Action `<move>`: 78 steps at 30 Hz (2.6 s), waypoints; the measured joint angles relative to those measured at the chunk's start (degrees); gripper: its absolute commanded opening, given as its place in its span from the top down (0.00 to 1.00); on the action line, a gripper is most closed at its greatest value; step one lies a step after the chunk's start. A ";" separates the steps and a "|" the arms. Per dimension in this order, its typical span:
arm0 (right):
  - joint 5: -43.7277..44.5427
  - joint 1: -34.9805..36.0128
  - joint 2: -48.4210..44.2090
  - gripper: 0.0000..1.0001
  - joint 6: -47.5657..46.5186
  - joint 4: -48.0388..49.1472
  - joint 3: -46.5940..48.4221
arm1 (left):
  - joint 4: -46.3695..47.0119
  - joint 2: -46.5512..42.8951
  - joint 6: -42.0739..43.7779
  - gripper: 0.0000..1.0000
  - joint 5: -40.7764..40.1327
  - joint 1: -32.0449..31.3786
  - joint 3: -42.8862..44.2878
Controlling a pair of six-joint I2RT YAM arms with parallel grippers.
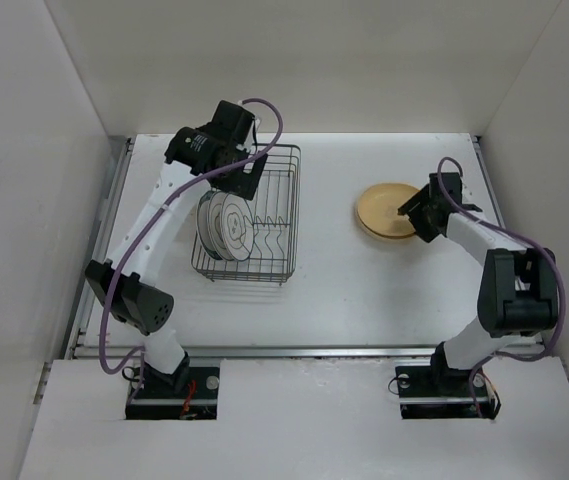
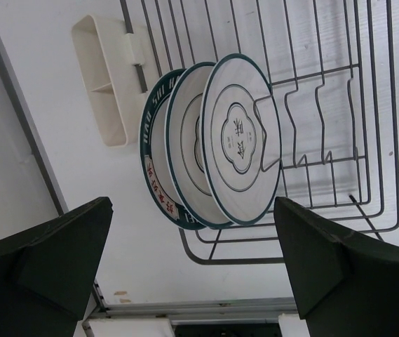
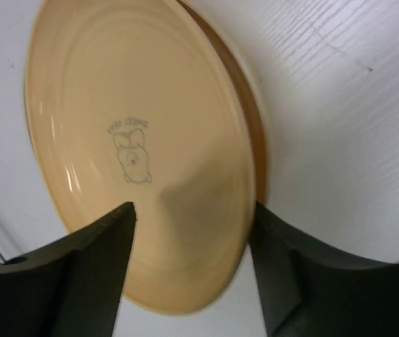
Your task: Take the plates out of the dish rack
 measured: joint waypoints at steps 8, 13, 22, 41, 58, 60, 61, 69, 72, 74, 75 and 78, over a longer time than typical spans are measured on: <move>4.74 1.27 1.27 0.20 -6.49 -5.86 6.88 | -0.04 0.31 0.83 0.00 1.29 0.00 -0.02; 9.92 5.51 1.62 0.14 -9.38 -10.47 10.38 | -0.81 1.68 1.03 0.01 1.53 0.00 -0.02; 17.57 7.52 1.46 0.05 -10.01 -16.79 11.08 | -1.95 3.13 1.33 0.02 1.75 0.00 -0.02; 18.49 8.00 -10.69 0.05 -11.39 -15.08 8.04 | -5.57 11.78 2.64 0.46 2.23 0.00 0.00; 18.78 8.00 -14.05 0.05 -12.46 -14.47 4.72 | -6.93 15.58 2.89 0.91 0.17 1.42 0.28; 18.78 8.00 -14.40 0.05 -12.68 -14.36 4.72 | -7.26 16.06 2.12 1.00 0.87 2.45 0.76; 18.86 8.00 -14.62 0.05 -12.81 -14.32 4.72 | -6.93 16.31 1.25 1.00 1.88 2.99 1.51; 19.82 8.00 -16.65 0.05 -13.79 -14.32 4.72 | -8.87 17.20 0.90 0.75 9.07 6.36 2.32; 20.17 8.00 -17.25 0.05 -14.10 -14.32 4.72 | -9.64 18.32 1.09 0.80 10.69 6.62 2.32; 20.24 8.00 -17.49 0.05 -14.14 -14.29 4.72 | -9.81 18.95 1.14 0.97 11.52 6.86 2.32; 20.33 8.00 -17.57 0.05 -14.16 -14.32 4.72 | -9.75 19.06 0.55 1.00 11.76 7.06 2.32; 20.65 8.00 -17.66 0.05 -14.23 -14.32 4.72 | -9.44 18.95 -1.36 1.00 12.70 7.61 2.67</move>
